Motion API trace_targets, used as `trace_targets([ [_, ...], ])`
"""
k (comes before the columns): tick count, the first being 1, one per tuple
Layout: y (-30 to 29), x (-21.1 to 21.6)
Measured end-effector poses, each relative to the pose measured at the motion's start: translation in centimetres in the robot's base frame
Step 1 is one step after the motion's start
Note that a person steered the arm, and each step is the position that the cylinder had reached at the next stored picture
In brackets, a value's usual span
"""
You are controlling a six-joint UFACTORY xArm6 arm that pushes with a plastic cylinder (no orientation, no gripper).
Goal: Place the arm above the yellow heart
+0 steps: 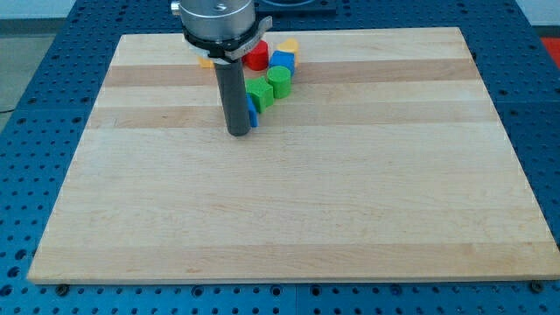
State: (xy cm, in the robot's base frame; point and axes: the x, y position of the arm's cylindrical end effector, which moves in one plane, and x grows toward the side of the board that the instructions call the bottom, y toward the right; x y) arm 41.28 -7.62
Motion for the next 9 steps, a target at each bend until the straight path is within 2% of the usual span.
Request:
trace_targets([
  [1,-1.3,0.7],
  [2,-8.5,0.4],
  [3,-9.8,0.0],
  [5,-6.9,-1.7],
  [7,-4.1,0.3],
  [8,-1.4,2.2],
  [9,4.0,2.2],
])
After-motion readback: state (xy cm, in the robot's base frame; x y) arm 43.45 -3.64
